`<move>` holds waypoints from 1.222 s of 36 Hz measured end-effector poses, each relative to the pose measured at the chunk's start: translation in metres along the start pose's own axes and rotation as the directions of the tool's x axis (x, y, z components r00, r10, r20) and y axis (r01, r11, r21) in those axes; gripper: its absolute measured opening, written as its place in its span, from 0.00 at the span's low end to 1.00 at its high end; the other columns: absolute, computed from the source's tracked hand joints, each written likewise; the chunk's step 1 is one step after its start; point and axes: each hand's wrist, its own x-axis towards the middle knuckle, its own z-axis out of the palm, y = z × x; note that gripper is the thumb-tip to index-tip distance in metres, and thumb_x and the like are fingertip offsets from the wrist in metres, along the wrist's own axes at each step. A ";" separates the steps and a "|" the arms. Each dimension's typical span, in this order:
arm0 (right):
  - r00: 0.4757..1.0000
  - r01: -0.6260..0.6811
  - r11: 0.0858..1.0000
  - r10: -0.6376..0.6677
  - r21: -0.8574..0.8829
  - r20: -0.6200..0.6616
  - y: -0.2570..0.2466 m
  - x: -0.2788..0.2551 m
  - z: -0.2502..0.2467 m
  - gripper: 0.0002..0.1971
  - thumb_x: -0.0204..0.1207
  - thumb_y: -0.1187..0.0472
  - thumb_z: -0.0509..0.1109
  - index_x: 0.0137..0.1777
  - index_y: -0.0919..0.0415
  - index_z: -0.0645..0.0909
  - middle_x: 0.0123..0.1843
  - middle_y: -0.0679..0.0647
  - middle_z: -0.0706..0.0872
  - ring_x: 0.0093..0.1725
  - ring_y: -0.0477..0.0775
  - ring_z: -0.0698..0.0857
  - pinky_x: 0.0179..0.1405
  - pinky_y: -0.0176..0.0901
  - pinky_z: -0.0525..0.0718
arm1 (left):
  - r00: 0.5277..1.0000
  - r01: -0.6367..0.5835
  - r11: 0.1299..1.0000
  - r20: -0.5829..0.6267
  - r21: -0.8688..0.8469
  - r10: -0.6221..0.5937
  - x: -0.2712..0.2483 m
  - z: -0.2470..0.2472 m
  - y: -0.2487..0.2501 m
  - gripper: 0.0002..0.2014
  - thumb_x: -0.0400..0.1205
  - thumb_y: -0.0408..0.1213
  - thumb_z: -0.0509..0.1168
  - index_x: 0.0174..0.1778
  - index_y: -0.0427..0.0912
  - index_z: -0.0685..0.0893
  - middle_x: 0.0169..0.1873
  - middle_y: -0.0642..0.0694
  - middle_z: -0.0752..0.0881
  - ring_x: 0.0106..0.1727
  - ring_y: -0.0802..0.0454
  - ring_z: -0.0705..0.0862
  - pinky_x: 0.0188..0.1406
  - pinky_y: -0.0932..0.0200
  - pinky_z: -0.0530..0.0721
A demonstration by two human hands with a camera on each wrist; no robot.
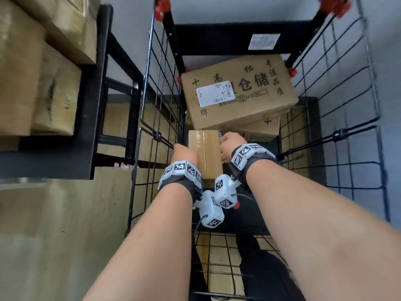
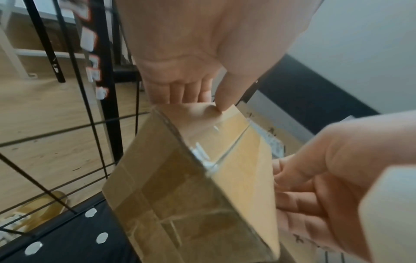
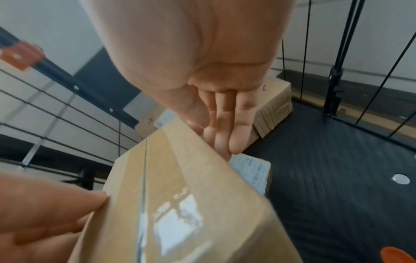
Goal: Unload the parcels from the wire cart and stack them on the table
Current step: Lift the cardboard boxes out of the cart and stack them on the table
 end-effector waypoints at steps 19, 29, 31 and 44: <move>0.943 0.154 0.966 -0.080 0.209 -0.325 0.011 -0.173 -0.094 0.16 0.76 0.63 0.60 0.62 0.65 0.80 0.55 0.63 0.85 0.48 0.63 0.85 0.51 0.51 0.86 | 0.946 -0.321 0.918 -0.131 -0.233 0.298 -0.183 -0.065 0.017 0.31 0.81 0.43 0.66 0.80 0.42 0.65 0.74 0.43 0.74 0.69 0.45 0.77 0.61 0.54 0.75; 0.882 0.205 0.974 -0.142 0.095 -0.449 -0.029 -0.252 -0.106 0.17 0.80 0.61 0.58 0.63 0.66 0.81 0.63 0.61 0.83 0.56 0.61 0.82 0.49 0.48 0.77 | 0.942 -0.329 0.928 0.006 -0.173 0.335 -0.222 -0.130 -0.002 0.44 0.69 0.75 0.59 0.61 0.36 0.80 0.49 0.42 0.85 0.46 0.43 0.84 0.48 0.53 0.82; 0.868 0.227 0.969 -0.153 0.102 -0.473 -0.042 -0.267 -0.096 0.15 0.79 0.58 0.60 0.60 0.63 0.82 0.60 0.60 0.84 0.51 0.60 0.81 0.47 0.46 0.75 | 0.932 -0.362 0.916 -0.031 -0.173 0.362 -0.228 -0.150 -0.013 0.45 0.67 0.76 0.60 0.59 0.36 0.81 0.45 0.41 0.85 0.40 0.46 0.83 0.39 0.55 0.79; 0.827 0.414 0.837 -0.182 0.357 -0.533 -0.161 -0.341 -0.014 0.20 0.78 0.55 0.61 0.67 0.62 0.73 0.60 0.60 0.82 0.52 0.62 0.80 0.49 0.48 0.76 | 0.804 -0.589 0.772 -0.264 -0.239 0.533 -0.231 -0.296 -0.094 0.20 0.73 0.60 0.70 0.45 0.47 0.84 0.33 0.55 0.85 0.32 0.61 0.83 0.27 0.63 0.77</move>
